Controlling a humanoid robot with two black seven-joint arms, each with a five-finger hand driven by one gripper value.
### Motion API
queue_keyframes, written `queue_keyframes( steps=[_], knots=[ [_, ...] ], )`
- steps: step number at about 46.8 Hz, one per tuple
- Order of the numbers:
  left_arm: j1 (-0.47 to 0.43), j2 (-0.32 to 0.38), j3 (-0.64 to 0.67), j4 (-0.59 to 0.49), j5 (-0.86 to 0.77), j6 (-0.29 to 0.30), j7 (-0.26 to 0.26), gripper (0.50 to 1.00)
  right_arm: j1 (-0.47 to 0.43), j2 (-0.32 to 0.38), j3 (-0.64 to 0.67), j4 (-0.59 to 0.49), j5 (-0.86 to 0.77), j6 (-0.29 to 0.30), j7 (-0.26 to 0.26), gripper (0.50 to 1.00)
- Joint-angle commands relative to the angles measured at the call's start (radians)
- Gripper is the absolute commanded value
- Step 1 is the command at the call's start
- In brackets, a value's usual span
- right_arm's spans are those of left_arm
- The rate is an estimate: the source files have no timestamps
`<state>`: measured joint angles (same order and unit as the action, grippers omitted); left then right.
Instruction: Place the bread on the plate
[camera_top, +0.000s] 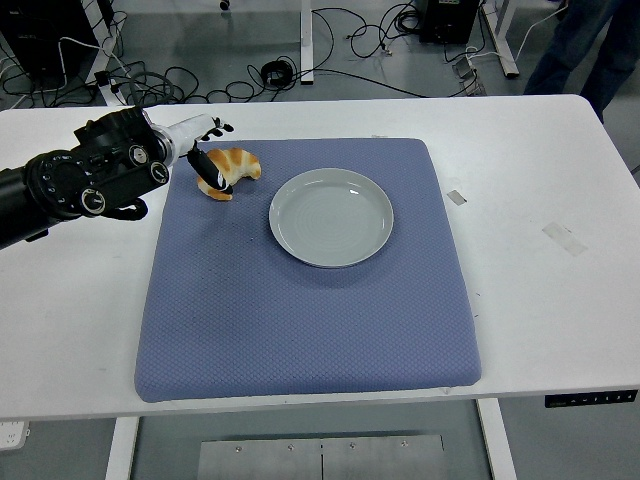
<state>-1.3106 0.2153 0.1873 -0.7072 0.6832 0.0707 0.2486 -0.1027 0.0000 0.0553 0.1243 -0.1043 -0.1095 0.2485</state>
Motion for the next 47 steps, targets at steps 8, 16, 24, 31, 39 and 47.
queue_keyframes(
  steps=[8, 16, 24, 31, 39, 47],
  knots=[
    [0.005, -0.001, 0.001, 0.003, -0.021, 0.001, -0.003, 0.821, 0.000, 0.000, 0.000, 0.000, 0.000, 0.001, 0.000, 1.000],
    [0.005, 0.001, 0.004, 0.003, -0.021, 0.001, -0.003, 0.749, 0.000, 0.000, 0.000, 0.000, 0.000, -0.001, 0.000, 1.000],
    [0.005, 0.001, 0.004, 0.003, -0.021, 0.000, -0.002, 0.600, 0.000, 0.000, 0.000, 0.000, 0.000, 0.001, 0.000, 1.000],
    [0.002, 0.001, 0.000, 0.003, -0.022, 0.000, 0.000, 0.500, 0.000, 0.000, 0.000, 0.000, 0.000, 0.001, 0.000, 1.000],
    [-0.030, 0.004, -0.052, 0.000, -0.091, -0.011, 0.012, 0.500, 0.000, 0.000, 0.000, 0.000, 0.000, 0.001, 0.000, 1.000],
    [-0.059, 0.004, -0.135, -0.057, -0.103, -0.041, 0.024, 0.500, 0.000, 0.000, 0.000, 0.000, 0.000, -0.001, 0.000, 1.000]
  ],
)
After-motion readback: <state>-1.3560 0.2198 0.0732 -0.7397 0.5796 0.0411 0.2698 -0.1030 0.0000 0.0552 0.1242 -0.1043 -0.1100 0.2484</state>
